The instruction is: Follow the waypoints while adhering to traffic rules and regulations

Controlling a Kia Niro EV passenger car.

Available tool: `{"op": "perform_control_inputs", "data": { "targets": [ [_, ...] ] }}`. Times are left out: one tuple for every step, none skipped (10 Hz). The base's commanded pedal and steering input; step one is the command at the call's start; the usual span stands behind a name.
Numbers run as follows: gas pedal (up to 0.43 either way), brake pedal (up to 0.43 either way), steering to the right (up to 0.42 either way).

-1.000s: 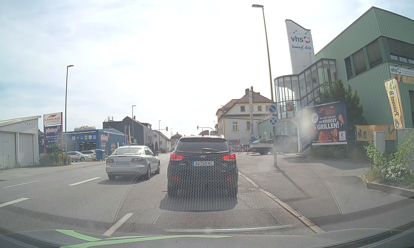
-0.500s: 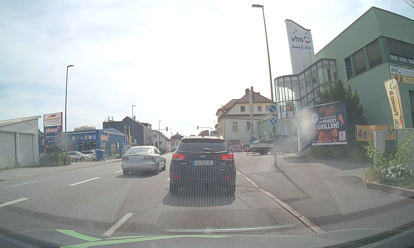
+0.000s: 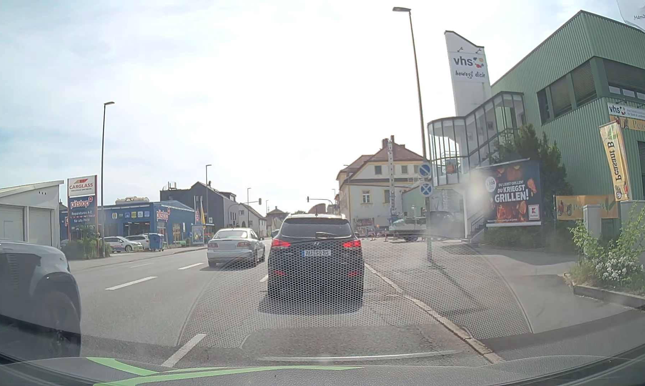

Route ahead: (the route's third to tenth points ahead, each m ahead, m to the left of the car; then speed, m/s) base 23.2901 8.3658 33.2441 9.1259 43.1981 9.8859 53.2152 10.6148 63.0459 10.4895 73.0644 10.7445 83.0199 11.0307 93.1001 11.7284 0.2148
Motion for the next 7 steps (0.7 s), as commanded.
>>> {"op": "perform_control_inputs", "data": {
  "targets": [
    [0.000, 0.000, -0.019],
    [0.000, 0.000, -0.019],
    [0.000, 0.000, -0.020],
    [0.008, 0.000, -0.020],
    [0.020, 0.000, -0.019],
    [0.020, 0.000, -0.020],
    [0.028, 0.000, -0.020]
  ]
}}
